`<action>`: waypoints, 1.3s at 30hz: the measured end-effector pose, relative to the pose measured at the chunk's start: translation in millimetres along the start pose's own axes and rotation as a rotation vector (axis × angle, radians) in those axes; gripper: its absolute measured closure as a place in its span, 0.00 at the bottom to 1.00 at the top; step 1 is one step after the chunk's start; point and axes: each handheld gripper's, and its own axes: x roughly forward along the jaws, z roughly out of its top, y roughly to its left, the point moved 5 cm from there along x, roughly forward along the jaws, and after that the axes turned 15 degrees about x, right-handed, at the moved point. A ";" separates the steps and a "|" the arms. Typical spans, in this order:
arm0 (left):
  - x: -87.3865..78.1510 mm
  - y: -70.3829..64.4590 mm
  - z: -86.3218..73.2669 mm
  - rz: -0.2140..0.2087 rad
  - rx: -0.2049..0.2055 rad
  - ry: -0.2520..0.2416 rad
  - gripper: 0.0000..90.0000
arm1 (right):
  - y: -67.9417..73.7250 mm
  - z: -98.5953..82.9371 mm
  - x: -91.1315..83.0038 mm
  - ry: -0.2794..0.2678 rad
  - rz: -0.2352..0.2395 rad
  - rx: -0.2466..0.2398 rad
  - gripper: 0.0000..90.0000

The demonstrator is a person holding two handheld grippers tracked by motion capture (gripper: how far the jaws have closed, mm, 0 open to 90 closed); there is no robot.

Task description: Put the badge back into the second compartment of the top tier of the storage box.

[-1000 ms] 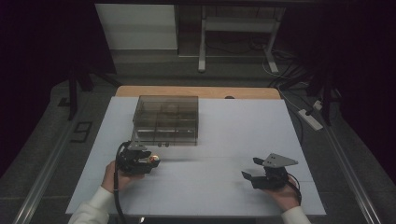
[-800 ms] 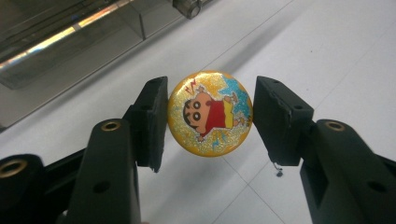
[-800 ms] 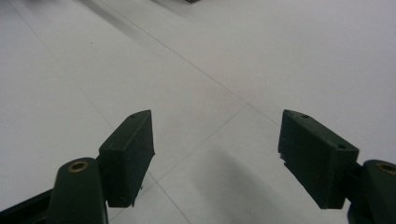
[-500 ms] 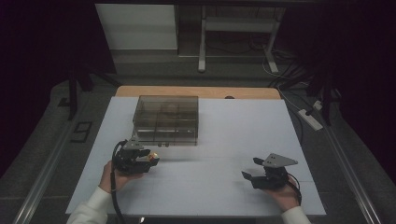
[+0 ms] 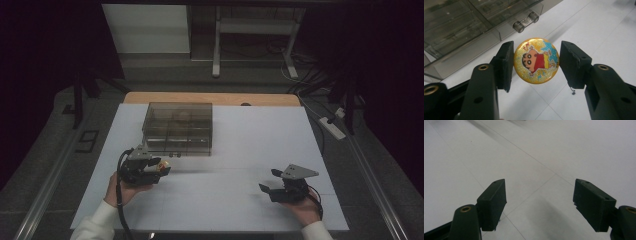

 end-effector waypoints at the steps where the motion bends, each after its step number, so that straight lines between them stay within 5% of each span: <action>1: -0.7 -0.1 0.6 0.003 -0.003 -0.002 0.52 | 0.0 -0.1 0.1 0.001 0.000 0.000 0.29; 39: -16.6 4.3 20.4 0.043 -0.024 -0.088 0.52 | -0.8 -1.0 2.2 0.013 -0.010 -0.006 0.29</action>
